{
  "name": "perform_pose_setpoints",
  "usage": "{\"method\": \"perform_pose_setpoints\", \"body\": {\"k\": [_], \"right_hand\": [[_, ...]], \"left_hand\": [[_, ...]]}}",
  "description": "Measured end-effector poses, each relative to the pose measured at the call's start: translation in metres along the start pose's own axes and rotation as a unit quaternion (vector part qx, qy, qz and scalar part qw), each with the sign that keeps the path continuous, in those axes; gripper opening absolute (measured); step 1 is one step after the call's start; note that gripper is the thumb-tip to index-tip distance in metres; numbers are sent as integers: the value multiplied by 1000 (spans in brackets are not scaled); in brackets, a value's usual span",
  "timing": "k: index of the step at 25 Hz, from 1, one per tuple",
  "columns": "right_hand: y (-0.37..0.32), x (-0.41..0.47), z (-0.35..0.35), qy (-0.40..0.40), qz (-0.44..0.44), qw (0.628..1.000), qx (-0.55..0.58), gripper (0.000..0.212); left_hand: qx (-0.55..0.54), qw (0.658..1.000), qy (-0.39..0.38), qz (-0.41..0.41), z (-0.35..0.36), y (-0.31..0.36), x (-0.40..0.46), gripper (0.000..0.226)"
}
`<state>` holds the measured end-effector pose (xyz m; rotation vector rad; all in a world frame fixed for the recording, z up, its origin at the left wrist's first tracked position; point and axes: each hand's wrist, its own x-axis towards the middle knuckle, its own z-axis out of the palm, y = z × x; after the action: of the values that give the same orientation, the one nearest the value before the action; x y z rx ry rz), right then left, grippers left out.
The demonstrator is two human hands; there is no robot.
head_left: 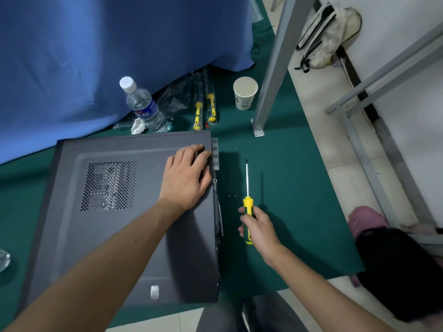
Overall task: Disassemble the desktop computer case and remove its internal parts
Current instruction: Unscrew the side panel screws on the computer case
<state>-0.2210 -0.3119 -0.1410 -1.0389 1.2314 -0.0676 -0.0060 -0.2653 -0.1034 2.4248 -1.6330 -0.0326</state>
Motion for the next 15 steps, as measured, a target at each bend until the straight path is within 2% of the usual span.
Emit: {"method": "perform_pose_setpoints", "body": {"k": [3, 4, 6, 7, 8, 10, 11, 13, 15], "right_hand": [[-18, -22, -8, -44, -50, 998, 18, 14], [-22, -29, -11, -45, -69, 997, 4, 15], [-30, -43, -18, -42, -105, 994, -14, 30], [-34, -52, -18, -48, -121, 991, -12, 38], [-38, -60, -17, -59, -138, 989, -9, 41], [-40, -76, -10, -80, -170, 982, -25, 39], [-41, -85, -5, -82, -182, 979, -49, 39], [-41, -100, 7, -91, -196, 972, -96, 44], [-41, -110, 15, -111, -201, 967, -112, 46]], "left_hand": [[1, 999, 6, -54, -8, 20, -7, 33], [-43, 996, 11, -83, -12, 31, -13, 31], [-182, 977, 21, -106, -19, 59, -36, 24], [-265, 957, 6, -114, -25, 73, -51, 22], [-355, 924, -32, -140, -31, 86, -65, 22], [-524, 815, -108, -223, -45, 102, -88, 20], [-570, 773, -113, -257, -51, 104, -96, 18], [-596, 738, -102, -300, -63, 95, -110, 17], [-593, 731, -96, -325, -72, 81, -119, 19]]}}
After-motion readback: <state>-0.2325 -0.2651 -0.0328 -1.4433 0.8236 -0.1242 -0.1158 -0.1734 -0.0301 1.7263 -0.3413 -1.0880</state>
